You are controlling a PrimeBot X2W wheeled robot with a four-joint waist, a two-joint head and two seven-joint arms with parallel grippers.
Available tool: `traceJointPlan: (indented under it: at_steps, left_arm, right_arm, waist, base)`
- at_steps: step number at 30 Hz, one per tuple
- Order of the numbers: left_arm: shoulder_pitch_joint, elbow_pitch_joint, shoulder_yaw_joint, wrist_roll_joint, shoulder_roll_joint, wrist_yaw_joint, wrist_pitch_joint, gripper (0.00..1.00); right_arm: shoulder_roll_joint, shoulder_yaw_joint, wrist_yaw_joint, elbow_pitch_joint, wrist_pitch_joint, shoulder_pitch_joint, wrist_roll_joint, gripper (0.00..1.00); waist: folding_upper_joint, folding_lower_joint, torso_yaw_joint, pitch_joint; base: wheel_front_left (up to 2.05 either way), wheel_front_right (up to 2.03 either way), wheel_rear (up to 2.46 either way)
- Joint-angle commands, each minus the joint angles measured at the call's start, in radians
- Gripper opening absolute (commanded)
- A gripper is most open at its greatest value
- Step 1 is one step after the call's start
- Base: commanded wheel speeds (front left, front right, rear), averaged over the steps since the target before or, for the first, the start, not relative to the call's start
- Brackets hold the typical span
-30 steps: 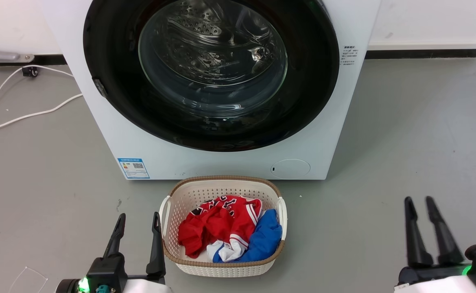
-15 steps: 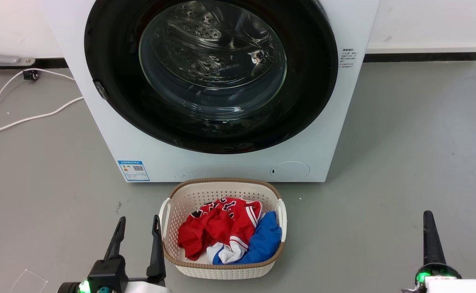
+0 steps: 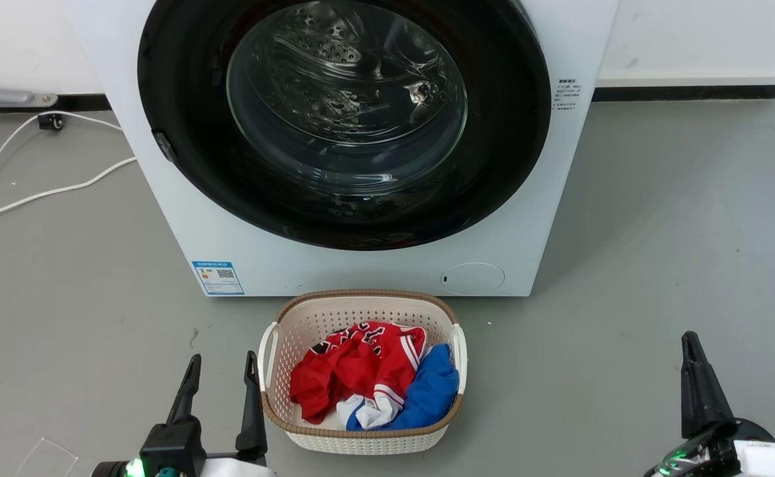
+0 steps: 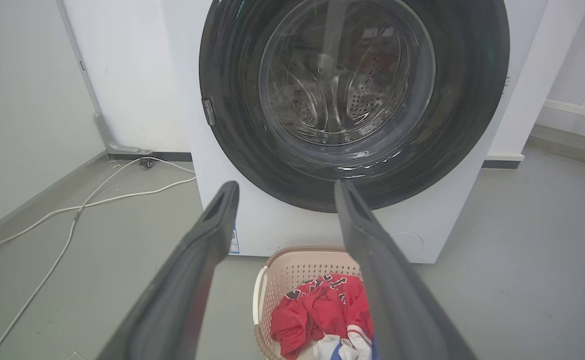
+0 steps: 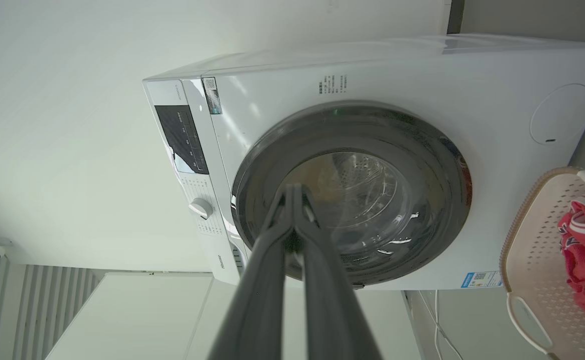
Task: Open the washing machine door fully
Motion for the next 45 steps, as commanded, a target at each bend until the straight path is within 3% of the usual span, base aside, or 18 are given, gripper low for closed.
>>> traceJointPlan:
  at_steps: [1, 9, 26, 36, 45]
  left_arm:
    - [0.008, -0.002, 0.003, 0.002, -0.001, 0.001, -0.003, 1.00]
    - [0.008, -0.005, 0.004, 0.006, -0.001, 0.005, -0.003, 1.00]
    - [-0.007, -0.016, -0.003, 0.012, -0.001, 0.010, -0.003, 1.00]
    - [-0.084, -0.038, -0.003, 0.038, -0.002, 0.002, -0.003, 1.00]
    - [-0.180, -0.074, -0.011, 0.066, -0.001, 0.000, -0.003, 1.00]
  right_arm:
    - [-0.004, -0.008, 0.000, -0.007, 0.024, 0.014, -0.002, 0.00]
    - [-0.008, -0.026, 0.000, -0.036, 0.138, 0.037, -0.046, 0.00]
    - [0.000, -0.044, 0.000, -0.024, 0.134, 0.023, -0.086, 0.00]
    - [-0.065, -0.146, 0.000, 0.095, 0.143, -0.214, -0.077, 0.00]
    - [-0.152, -0.214, 0.000, 0.213, 0.237, -0.508, -0.026, 0.00]
  waist:
    - [0.0000, 0.0000, 0.000, 0.000]
    - [0.0000, 0.0000, 0.002, 0.002]
    - [0.0000, 0.0000, 0.011, 0.025]
    - [0.0000, 0.0000, 0.024, 0.131]
    - [0.0000, 0.0000, 0.049, 0.285]
  base:
    - [0.00, 0.00, 0.00]
    - [0.00, 0.00, 0.00]
    - [0.00, 0.00, 0.00]
    - [0.00, 0.00, 0.00]
    - [0.00, 0.00, 0.00]
